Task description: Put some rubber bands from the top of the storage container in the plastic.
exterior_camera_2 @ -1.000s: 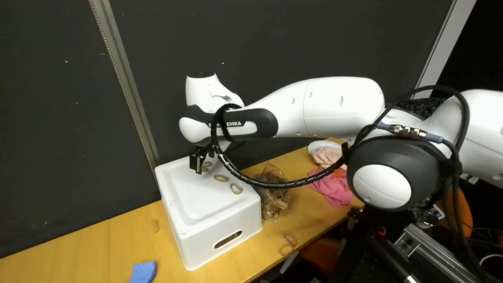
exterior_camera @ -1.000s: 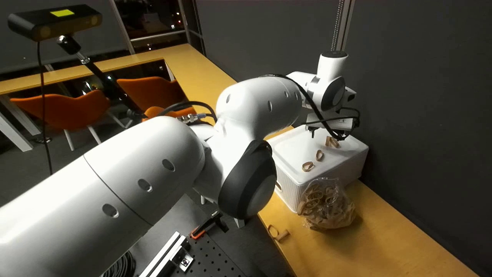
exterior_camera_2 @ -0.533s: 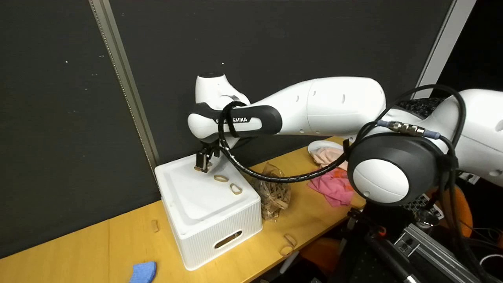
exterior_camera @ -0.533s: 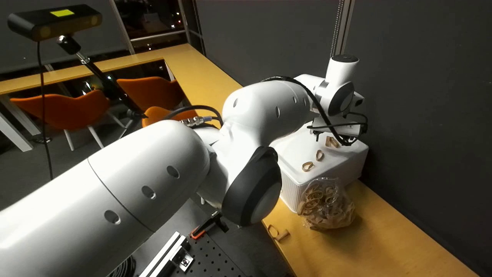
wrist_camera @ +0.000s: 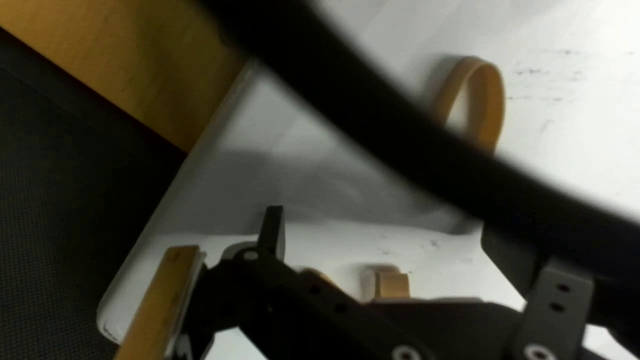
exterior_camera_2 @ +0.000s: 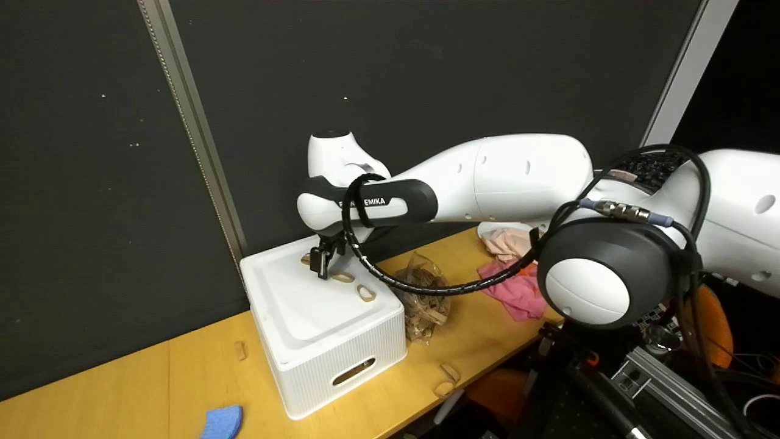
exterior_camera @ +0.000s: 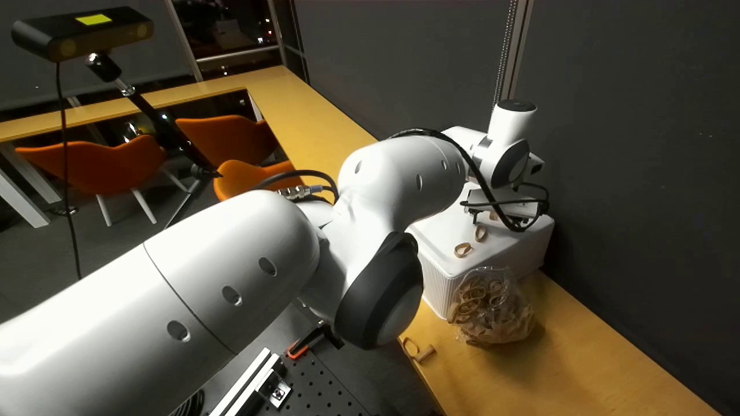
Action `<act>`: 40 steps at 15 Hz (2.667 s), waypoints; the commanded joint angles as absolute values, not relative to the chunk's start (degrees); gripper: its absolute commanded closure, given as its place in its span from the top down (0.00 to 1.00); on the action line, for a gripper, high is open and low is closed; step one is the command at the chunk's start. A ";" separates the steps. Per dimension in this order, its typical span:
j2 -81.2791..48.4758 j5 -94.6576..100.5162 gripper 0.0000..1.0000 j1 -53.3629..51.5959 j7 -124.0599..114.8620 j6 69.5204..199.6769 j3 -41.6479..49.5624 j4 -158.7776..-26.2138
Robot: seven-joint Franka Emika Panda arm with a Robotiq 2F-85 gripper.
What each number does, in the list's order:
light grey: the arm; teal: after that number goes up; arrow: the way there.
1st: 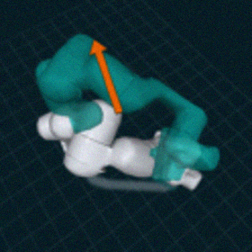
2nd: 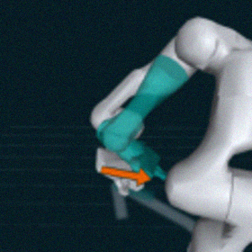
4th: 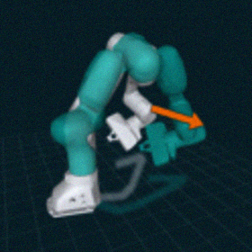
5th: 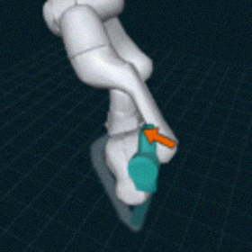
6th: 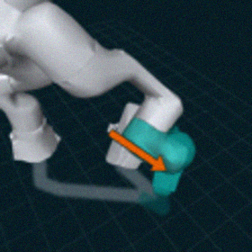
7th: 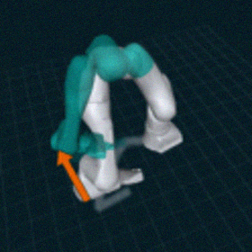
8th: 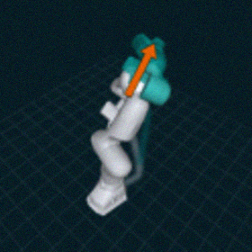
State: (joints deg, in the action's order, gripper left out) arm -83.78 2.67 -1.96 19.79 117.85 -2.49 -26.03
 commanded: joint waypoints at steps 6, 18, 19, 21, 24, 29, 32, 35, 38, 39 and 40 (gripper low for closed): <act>-85.65 3.31 1.00 -2.68 20.23 124.42 -1.85 -24.43; -85.03 3.76 0.58 -3.08 19.44 132.33 -0.84 -27.09; -85.69 3.79 0.51 -3.15 19.42 131.92 -0.82 -25.90; -86.21 3.78 0.36 -3.29 19.27 131.45 -0.80 -24.83; -86.18 3.78 0.14 -3.51 19.02 131.34 -0.75 -24.68; -86.10 3.91 0.00 -4.07 17.72 128.80 -0.40 -23.25; -83.13 4.30 0.01 -4.53 14.58 128.22 0.67 -26.67; -81.89 4.94 0.01 -5.01 11.14 126.20 2.30 -26.98; -80.10 6.03 0.01 -6.16 7.17 120.97 3.92 -27.43; -79.50 6.35 0.01 -6.64 5.36 118.67 4.36 -27.45; -78.86 6.53 0.01 -7.10 3.77 116.39 4.49 -27.47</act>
State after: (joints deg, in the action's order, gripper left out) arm -81.98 5.32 -5.47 8.79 122.41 2.96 -25.90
